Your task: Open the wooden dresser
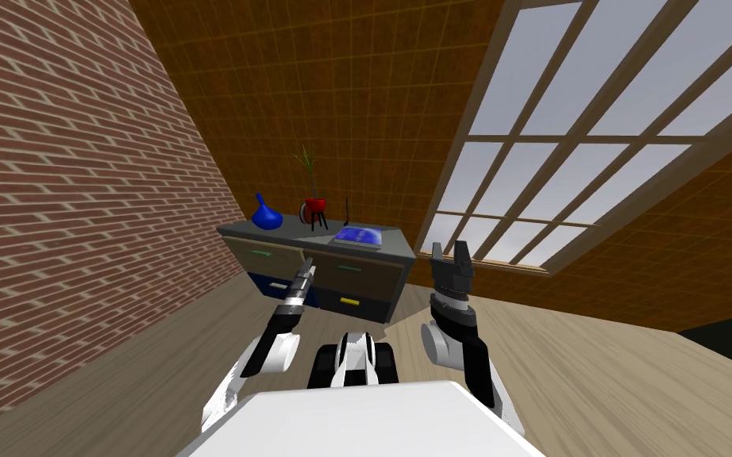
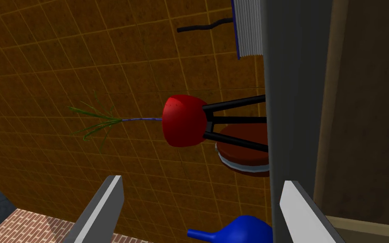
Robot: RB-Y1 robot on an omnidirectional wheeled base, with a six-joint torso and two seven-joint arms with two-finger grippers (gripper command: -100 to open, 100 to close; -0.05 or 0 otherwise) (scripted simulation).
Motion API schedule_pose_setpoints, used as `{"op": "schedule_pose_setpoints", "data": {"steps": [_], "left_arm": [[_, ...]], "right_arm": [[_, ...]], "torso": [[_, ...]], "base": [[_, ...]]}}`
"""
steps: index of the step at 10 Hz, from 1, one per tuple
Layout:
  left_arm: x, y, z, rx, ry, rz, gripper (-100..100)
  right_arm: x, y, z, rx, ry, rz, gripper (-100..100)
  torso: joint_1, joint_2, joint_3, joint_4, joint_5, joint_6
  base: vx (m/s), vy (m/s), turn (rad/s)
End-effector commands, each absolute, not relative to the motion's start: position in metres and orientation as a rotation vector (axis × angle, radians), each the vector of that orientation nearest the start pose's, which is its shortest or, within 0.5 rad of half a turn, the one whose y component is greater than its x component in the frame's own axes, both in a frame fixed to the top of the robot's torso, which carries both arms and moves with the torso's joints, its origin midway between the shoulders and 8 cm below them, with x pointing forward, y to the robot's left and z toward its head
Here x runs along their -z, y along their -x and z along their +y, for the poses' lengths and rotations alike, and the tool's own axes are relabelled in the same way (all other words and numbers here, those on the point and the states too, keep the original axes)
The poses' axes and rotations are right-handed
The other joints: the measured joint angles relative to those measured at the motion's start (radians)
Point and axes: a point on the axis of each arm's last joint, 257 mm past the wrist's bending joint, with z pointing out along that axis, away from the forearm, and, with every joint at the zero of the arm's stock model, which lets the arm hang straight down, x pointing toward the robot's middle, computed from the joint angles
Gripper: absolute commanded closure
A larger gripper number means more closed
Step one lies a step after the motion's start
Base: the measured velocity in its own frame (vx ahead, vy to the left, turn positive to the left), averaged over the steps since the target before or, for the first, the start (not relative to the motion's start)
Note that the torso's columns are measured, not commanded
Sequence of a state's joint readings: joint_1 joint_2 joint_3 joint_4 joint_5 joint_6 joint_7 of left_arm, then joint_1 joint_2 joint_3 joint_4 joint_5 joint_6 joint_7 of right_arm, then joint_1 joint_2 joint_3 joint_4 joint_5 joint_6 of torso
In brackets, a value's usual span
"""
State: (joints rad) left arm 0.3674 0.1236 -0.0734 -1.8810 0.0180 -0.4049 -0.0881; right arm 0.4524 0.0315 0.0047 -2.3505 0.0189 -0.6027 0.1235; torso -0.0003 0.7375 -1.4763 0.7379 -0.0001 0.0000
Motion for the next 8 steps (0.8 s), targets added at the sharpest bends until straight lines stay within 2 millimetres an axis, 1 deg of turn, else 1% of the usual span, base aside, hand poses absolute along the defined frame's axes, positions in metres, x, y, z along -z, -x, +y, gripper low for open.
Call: {"op": "schedule_pose_setpoints", "data": {"steps": [1,8], "left_arm": [[0.158,-0.434,0.251,1.204,0.839,1.054,-100],[0.217,-0.448,0.239,1.159,0.892,1.184,-100]], "right_arm": [[-0.087,-0.31,-0.267,-1.234,-0.458,0.467,0],[-0.087,-0.31,-0.267,-1.234,-0.458,0.467,0]], "torso": [[0.0,0.001,0.0,0.0,0.0,0.0],[0.0,0.0,0.0,0.0,0.0,0.0]], "base": [[0.017,-0.008,-0.02],[0.026,-0.009,-0.039]]}}
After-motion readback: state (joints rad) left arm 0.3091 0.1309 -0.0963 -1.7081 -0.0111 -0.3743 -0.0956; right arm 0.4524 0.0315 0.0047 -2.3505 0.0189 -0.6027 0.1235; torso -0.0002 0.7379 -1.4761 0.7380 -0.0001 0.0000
